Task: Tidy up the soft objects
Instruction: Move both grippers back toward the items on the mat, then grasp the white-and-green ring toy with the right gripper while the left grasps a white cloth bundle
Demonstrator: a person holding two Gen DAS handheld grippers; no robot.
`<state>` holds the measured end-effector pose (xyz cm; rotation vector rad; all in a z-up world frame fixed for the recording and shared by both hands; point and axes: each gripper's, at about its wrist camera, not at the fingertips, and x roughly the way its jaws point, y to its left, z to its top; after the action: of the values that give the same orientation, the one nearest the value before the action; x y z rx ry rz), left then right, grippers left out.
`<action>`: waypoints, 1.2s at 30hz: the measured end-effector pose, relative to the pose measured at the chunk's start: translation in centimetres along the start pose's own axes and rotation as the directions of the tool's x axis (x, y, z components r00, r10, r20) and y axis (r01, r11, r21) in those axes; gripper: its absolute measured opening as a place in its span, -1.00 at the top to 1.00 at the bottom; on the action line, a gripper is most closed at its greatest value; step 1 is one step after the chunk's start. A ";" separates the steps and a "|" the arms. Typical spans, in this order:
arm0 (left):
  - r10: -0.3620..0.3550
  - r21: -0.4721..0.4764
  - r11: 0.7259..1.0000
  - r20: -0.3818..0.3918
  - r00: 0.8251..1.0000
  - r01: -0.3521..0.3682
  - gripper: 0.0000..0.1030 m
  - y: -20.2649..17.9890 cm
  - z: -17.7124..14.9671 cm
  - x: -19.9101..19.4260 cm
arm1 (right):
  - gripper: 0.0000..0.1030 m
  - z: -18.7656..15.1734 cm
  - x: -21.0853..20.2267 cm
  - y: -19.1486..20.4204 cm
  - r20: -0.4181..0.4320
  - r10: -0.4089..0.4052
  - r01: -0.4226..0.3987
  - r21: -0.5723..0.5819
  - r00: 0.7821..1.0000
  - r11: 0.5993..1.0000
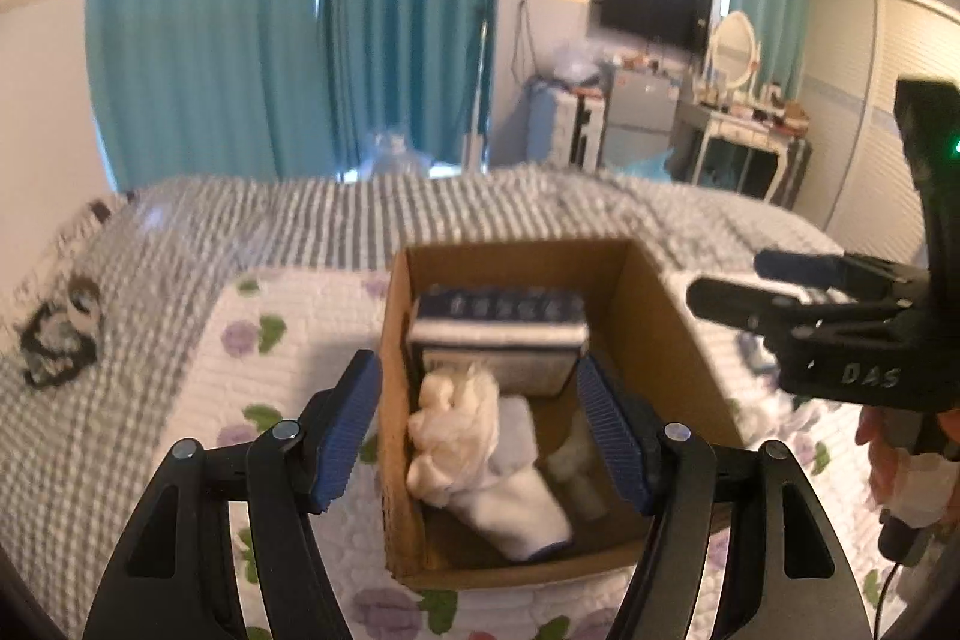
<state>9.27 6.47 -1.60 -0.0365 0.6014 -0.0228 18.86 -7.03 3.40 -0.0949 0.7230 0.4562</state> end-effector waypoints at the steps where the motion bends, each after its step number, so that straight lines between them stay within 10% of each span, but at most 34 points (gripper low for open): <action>1: 0.004 0.014 1.000 0.016 1.000 -0.004 -0.33 -0.5 0.4 -0.7 | -0.57 0.0 -1.1 -0.6 0.015 -0.017 0.017 -0.002 1.000 1.000; 14: -0.053 0.096 0.995 0.213 0.976 0.033 -0.65 -10.9 4.6 -10.7 | -0.60 -1.0 -16.2 -6.5 0.139 -0.133 0.133 0.011 0.981 0.991; 20: -0.099 0.114 0.990 0.187 0.977 0.079 -0.66 -15.0 4.7 -10.8 | -0.69 -2.8 -20.7 -10.9 0.176 -0.179 0.166 0.085 0.968 0.982; 36: -0.018 0.115 0.993 -0.049 0.999 0.023 -0.66 -22.4 -1.2 0.2 | -0.68 -11.7 -9.4 -20.1 -0.075 -0.122 0.134 0.186 0.990 0.973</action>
<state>8.52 -15.94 -1.77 0.0702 0.6466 -0.0785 14.22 -31.28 -0.61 0.0242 0.8142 0.2597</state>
